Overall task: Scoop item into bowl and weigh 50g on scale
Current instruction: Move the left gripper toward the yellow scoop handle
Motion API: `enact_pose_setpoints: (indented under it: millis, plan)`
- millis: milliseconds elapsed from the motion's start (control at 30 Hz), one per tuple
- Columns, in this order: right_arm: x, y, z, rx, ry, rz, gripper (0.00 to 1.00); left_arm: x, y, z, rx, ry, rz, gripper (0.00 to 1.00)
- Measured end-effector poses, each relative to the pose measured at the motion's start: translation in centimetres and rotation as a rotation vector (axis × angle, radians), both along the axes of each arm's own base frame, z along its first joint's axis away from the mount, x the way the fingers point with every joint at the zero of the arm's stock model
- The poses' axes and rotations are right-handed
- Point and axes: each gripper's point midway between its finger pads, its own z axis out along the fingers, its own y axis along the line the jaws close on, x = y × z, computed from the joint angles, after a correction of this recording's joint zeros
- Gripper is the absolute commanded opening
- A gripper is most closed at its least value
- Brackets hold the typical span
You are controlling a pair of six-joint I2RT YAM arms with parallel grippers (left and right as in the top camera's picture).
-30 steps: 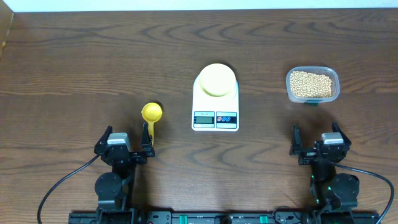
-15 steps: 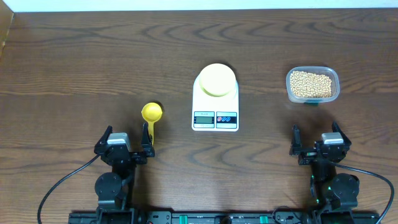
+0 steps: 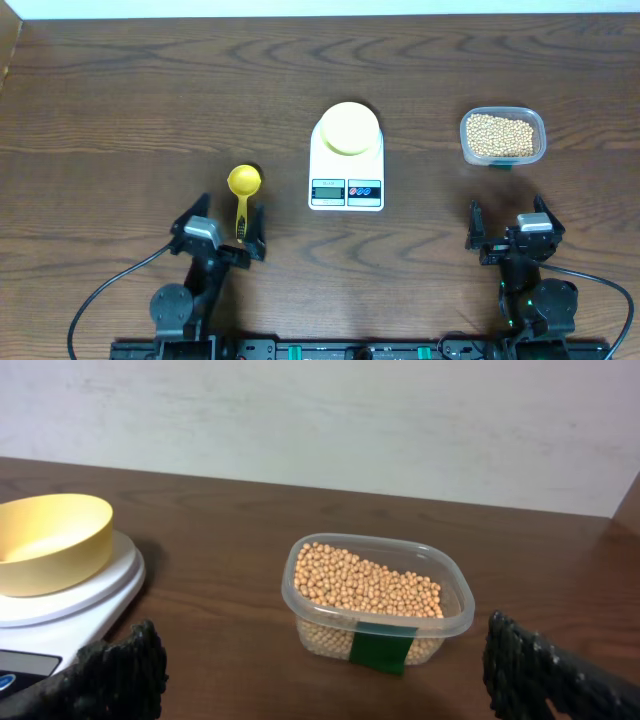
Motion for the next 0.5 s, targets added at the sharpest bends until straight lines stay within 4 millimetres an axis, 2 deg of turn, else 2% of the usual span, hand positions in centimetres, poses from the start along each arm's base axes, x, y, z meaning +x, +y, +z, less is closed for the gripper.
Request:
enact_pose_setpoints:
  millis: [133, 200, 500]
  plan:
    - [0.0, 0.0, 0.0, 0.0, 0.0, 0.0, 0.99, -2.6, -2.9, 5.4, 0.012, -0.241, -0.19, 0.98]
    - [0.0, 0.0, 0.0, 0.0, 0.0, 0.0, 0.99, -3.4, -3.3, 6.7, 0.019, -0.306, -0.219, 0.98]
    - [0.0, 0.0, 0.0, 0.0, 0.0, 0.0, 0.99, -3.2, -2.3, 8.3, 0.03, -0.349, -0.145, 0.98]
